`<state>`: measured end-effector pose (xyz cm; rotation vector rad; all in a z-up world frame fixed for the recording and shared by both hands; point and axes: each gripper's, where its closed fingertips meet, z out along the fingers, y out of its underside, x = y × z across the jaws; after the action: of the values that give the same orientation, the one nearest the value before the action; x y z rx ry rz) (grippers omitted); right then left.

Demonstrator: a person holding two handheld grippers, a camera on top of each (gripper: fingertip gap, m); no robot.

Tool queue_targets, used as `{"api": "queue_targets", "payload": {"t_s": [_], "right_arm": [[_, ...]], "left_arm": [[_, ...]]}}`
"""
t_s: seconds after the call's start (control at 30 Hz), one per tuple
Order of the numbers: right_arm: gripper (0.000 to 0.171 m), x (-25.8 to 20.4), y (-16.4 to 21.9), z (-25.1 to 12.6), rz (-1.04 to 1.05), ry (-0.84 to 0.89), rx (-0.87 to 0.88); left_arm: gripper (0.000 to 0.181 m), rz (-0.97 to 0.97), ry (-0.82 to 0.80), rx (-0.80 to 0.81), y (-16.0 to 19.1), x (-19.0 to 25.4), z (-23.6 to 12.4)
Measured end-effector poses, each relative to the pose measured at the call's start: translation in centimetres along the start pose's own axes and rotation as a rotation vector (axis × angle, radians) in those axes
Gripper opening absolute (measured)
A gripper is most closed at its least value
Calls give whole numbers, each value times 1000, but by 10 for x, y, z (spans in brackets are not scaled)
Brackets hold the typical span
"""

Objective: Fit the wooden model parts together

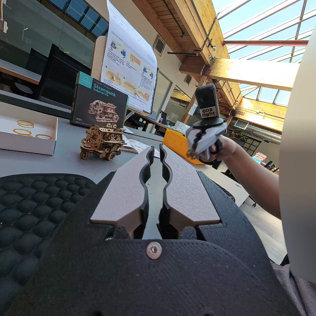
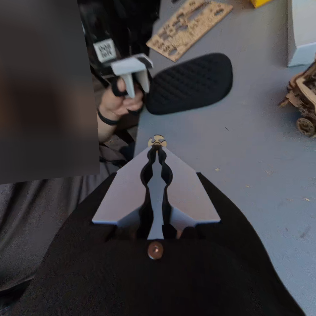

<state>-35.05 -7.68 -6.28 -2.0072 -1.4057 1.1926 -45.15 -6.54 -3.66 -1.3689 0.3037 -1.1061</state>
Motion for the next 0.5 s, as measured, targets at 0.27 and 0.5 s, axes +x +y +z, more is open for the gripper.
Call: {"api": "queue_targets", "payload": {"t_s": [0.27, 0.5], "right_arm": [[1, 31, 77, 37, -284, 315, -730], [1, 37, 83, 40, -348, 346, -833]], "left_arm": [[4, 0, 2, -2, 1, 0, 0], [4, -8, 8, 0, 0, 0, 1]]}}
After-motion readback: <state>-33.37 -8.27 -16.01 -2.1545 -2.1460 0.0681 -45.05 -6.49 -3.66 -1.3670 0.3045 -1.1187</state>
